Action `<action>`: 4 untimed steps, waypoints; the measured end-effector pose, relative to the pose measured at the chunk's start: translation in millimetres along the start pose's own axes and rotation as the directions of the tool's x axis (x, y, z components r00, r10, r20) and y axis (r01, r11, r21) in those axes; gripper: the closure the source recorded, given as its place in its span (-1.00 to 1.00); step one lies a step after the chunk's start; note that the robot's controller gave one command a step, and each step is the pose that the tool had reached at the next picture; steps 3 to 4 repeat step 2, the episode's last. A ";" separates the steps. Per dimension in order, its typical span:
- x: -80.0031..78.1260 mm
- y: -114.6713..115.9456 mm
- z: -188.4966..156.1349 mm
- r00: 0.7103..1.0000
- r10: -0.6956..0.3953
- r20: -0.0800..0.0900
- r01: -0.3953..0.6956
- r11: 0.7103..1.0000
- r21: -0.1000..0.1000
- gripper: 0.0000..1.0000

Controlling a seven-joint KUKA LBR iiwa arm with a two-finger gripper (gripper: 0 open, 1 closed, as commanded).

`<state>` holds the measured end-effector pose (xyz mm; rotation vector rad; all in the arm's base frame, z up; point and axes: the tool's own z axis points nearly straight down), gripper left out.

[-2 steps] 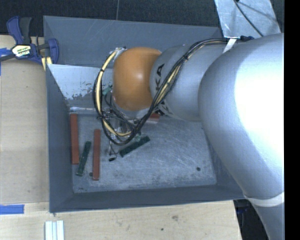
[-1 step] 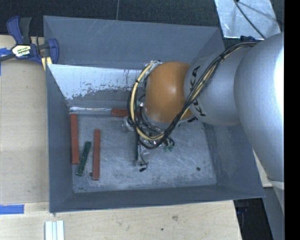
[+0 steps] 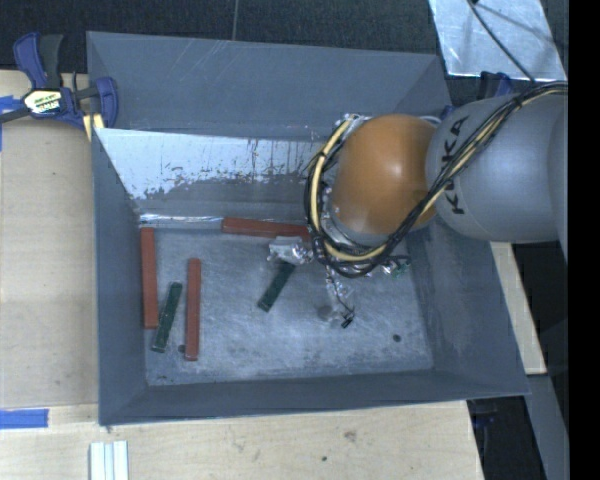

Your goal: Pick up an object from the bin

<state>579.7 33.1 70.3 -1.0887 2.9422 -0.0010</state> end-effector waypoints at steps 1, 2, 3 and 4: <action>-0.7 0.3 -0.6 1.000 0.002 0.001 -0.002 1.000 -0.001 1.00; 19.2 -20.6 -198.2 0.974 -0.228 0.004 0.228 0.974 0.007 1.00; 19.2 -20.6 -198.2 0.974 -0.228 0.004 0.228 0.974 0.007 1.00; 19.2 -20.6 -198.2 0.974 -0.228 0.004 0.228 0.974 0.007 1.00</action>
Offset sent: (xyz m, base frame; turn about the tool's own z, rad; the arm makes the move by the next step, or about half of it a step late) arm 0.0000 0.0000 0.0000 0.0000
